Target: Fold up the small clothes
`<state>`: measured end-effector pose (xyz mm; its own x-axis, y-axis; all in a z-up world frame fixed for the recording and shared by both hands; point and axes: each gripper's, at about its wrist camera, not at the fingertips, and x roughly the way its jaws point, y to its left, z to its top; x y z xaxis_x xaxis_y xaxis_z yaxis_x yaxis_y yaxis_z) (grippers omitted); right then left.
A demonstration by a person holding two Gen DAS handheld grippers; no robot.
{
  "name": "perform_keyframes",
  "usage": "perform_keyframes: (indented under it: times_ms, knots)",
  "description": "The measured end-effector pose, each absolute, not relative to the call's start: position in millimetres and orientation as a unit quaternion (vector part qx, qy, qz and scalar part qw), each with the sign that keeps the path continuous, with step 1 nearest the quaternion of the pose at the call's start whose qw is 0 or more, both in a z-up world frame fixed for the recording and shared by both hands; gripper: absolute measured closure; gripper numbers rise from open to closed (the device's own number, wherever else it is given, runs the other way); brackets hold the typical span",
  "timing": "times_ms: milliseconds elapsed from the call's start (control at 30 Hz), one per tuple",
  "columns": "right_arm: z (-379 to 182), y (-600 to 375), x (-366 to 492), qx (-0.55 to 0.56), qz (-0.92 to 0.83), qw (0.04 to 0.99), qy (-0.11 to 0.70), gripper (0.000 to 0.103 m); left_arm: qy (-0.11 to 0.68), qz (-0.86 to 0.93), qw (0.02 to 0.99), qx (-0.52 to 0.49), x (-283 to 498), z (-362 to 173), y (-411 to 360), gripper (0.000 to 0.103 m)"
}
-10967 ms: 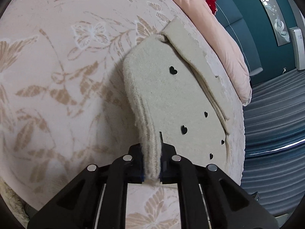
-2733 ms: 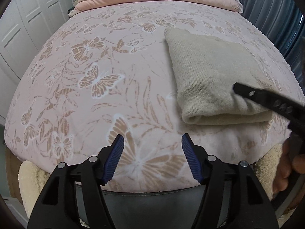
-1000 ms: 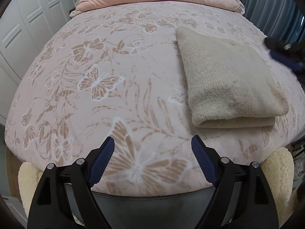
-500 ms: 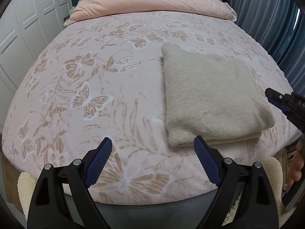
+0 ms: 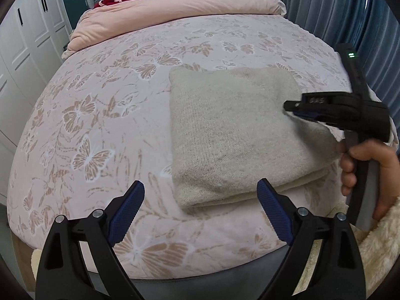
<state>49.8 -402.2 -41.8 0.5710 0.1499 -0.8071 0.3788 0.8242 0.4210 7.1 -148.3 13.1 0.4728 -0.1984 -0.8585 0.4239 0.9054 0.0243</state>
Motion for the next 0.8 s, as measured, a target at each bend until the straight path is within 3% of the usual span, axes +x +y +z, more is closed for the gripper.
perform_keyframes:
  times_ms: [33,67,100,467,633,667,800]
  knots:
    - [-33.3,-404.2,33.3,0.292,-0.082,0.846,0.439,0.051,0.485,-0.181,0.848,0.115,9.3,9.5,-148.0,0.013]
    - [-27.8,-406.3,17.5,0.296,-0.095,0.851,0.424,0.035,0.492,-0.18,0.845,0.111,12.1,5.1,-148.2,0.013]
    - [-26.2,-409.1,2.8,0.303,-0.106,0.853,0.412,0.03,0.499,-0.18,0.841,0.107,14.6,1.2,-148.6,0.013]
    - [-91.8,-416.4,-26.6,0.417,-0.063,0.797,0.432,0.022,0.549,-0.182,0.814,0.053,48.6,-31.1,-171.3,0.009]
    - [-99.8,-409.7,-11.6,0.411,-0.05,0.806,0.424,0.012,0.573,-0.171,0.801,0.026,74.8,-51.3,-170.2,0.005]
    - [-100.5,-408.6,-9.5,0.411,-0.046,0.807,0.421,0.006,0.579,-0.173,0.797,0.022,78.7,-55.9,-170.9,0.005]
    - [-101.3,-403.6,5.1,0.395,-0.039,0.813,0.425,0.005,0.577,-0.188,0.795,0.01,87.0,-69.3,-174.7,0.005]
